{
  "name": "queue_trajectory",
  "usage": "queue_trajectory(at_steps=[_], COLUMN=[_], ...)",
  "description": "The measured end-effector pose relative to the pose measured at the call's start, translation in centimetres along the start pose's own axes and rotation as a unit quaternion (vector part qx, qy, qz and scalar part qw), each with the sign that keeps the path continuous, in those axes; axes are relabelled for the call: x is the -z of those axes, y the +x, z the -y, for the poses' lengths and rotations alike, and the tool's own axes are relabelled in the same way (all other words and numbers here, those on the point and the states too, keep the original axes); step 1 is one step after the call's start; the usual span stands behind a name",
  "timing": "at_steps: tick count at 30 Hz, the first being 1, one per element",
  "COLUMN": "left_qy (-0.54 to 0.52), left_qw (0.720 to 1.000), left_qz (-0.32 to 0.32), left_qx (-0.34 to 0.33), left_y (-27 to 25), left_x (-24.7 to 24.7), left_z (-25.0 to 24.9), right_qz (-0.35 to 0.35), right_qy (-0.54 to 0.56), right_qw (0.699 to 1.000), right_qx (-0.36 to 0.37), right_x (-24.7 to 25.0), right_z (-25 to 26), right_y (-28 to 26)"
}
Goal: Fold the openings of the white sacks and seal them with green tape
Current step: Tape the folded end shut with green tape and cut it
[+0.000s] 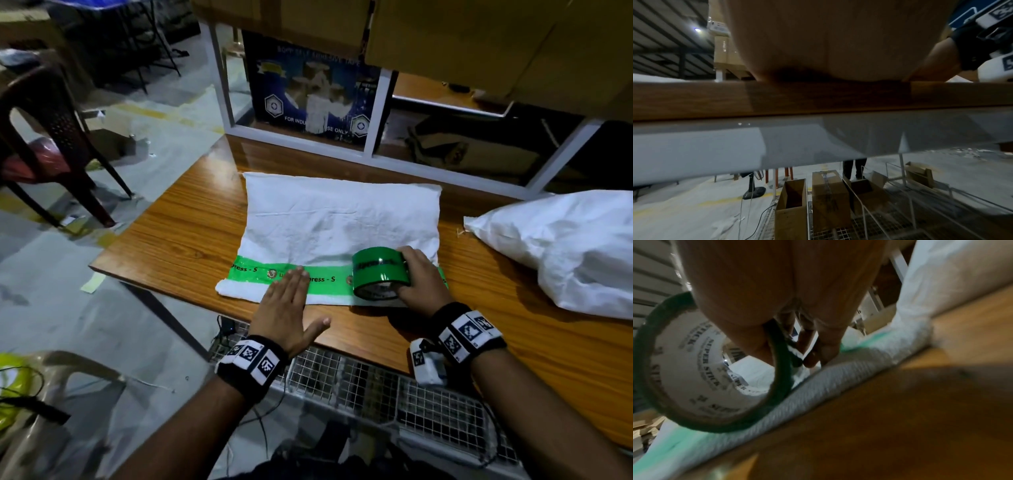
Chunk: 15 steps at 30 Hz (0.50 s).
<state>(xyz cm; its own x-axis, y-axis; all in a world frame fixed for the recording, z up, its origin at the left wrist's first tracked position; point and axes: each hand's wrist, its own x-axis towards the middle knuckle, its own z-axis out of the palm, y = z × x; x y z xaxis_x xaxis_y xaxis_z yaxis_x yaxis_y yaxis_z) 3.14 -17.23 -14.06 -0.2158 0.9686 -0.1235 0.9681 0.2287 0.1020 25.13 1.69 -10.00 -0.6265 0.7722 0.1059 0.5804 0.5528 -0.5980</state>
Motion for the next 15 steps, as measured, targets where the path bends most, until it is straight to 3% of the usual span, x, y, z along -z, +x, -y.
queue_trajectory(at_steps=[6, 11, 15], left_qy=[-0.019, -0.028, -0.027], left_qw=[0.999, 0.999, 1.0], left_qz=[0.011, 0.009, 0.002], left_qx=[0.034, -0.032, -0.015], left_y=[0.2, 2.0, 2.4], left_x=[0.9, 0.5, 0.0], left_z=[-0.6, -3.0, -3.1], right_qz=[-0.043, -0.031, -0.032], right_qy=[-0.014, 0.029, -0.03], right_qw=[0.999, 0.999, 0.999], right_qx=[-0.022, -0.009, -0.021], right_x=[0.1, -0.6, 0.0], right_z=[0.1, 0.8, 0.4], right_y=[-0.5, -0.7, -0.3])
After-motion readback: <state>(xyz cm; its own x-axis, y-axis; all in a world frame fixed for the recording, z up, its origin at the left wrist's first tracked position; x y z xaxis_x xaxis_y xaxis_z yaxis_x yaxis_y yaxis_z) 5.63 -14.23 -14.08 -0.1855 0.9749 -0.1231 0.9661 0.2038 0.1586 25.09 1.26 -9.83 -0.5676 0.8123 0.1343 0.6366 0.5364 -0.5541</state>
